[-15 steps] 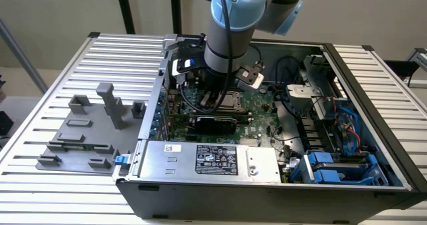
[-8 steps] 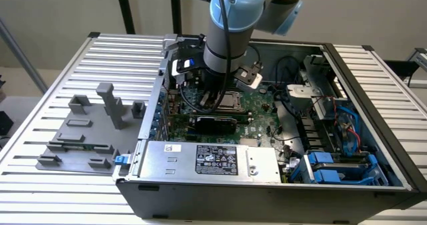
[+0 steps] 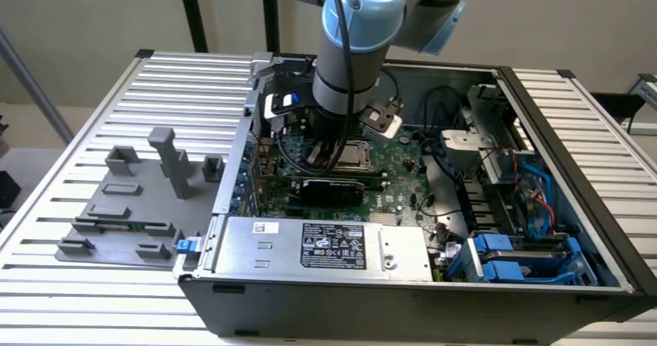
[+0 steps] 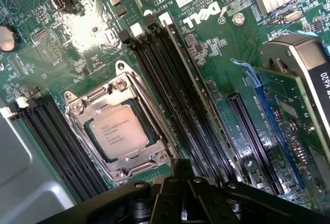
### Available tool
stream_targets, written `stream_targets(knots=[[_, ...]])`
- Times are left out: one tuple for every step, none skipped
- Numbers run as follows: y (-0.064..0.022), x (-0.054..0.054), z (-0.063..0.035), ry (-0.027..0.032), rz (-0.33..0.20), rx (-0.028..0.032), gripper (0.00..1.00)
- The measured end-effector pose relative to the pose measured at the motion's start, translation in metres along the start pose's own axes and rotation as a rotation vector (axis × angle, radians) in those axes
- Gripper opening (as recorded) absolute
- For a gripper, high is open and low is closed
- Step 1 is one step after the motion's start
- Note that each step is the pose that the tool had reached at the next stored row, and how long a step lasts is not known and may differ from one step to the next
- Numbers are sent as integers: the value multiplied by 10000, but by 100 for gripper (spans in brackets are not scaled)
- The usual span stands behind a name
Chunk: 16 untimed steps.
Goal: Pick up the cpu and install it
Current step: 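Install the second cpu locking lever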
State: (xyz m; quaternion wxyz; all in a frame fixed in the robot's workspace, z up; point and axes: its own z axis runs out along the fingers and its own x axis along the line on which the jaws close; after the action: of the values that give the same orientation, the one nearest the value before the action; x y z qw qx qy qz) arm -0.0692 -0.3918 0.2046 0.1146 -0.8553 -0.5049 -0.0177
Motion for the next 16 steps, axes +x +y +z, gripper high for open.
stream_targets(knots=[[-2,0,3,-2,0,1,11],[-3,1,7,-2,0,2,11],[-5,2,10,-2,0,2,11],[-7,3,14,-1,0,3,11],[-10,5,18,-1,0,3,11],[-12,7,22,-1,0,3,11],[-15,11,25,-2,0,4,11],[-18,16,28,-3,0,4,11],[-22,20,32,-2,0,4,11],[-24,24,35,-3,0,5,11],[-27,27,39,-4,0,5,11],[-29,31,43,-5,1,5,11],[-31,34,47,-5,0,6,11],[-32,37,49,-4,0,6,11],[-33,37,50,-4,0,7,11],[-33,38,53,4,-2,11,11]])
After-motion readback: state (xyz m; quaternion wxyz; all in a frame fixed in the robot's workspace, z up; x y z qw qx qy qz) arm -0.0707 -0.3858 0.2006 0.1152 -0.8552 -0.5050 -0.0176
